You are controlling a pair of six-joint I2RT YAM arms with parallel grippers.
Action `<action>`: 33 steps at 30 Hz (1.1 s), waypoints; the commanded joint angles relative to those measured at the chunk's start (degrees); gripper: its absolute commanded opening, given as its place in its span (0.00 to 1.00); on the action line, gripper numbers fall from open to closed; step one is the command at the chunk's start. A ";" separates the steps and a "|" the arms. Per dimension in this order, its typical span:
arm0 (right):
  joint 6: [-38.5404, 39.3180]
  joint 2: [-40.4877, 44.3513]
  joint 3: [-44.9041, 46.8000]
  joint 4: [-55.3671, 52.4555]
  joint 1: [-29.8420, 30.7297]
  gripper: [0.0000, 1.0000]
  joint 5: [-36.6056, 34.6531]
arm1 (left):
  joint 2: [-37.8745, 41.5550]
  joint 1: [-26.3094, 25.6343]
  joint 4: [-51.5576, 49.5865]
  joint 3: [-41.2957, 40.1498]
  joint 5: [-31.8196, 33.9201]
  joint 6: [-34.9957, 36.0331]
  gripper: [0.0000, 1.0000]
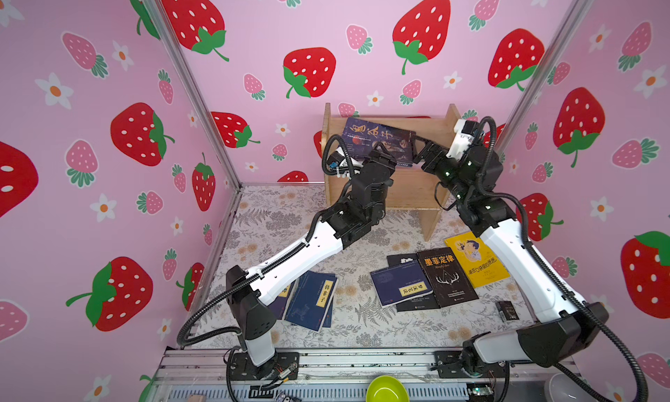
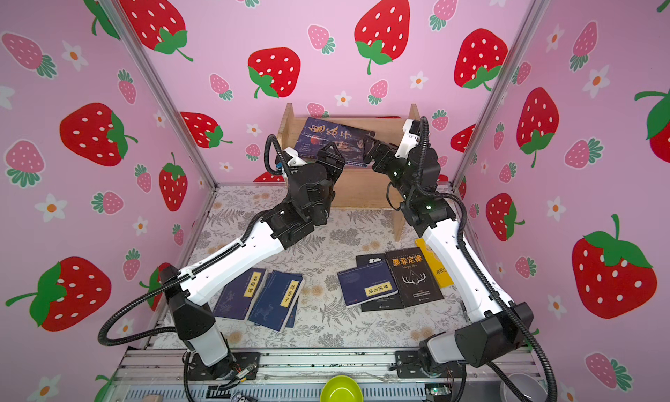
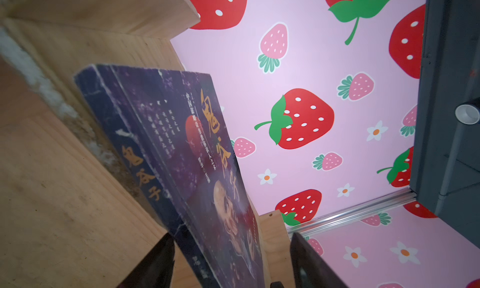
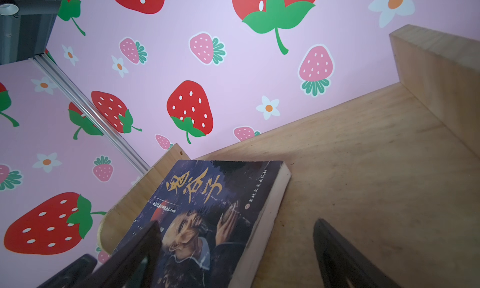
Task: Stacking books/files
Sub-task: Place the book at the bookshelf, then move the book to the bookshelf.
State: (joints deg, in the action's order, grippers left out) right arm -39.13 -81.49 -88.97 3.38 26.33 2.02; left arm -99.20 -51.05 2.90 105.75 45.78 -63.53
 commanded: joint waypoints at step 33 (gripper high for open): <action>7.81 -10.74 -21.98 -26.14 12.43 1.00 -17.80 | 27.30 31.42 -30.47 -6.48 -66.72 47.15 0.99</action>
State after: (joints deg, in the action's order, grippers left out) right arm -31.64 -91.50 -109.40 -20.01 37.04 -10.15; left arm -70.48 -24.05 -27.64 98.41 -0.54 -19.42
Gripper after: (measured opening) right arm 0.992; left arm 0.993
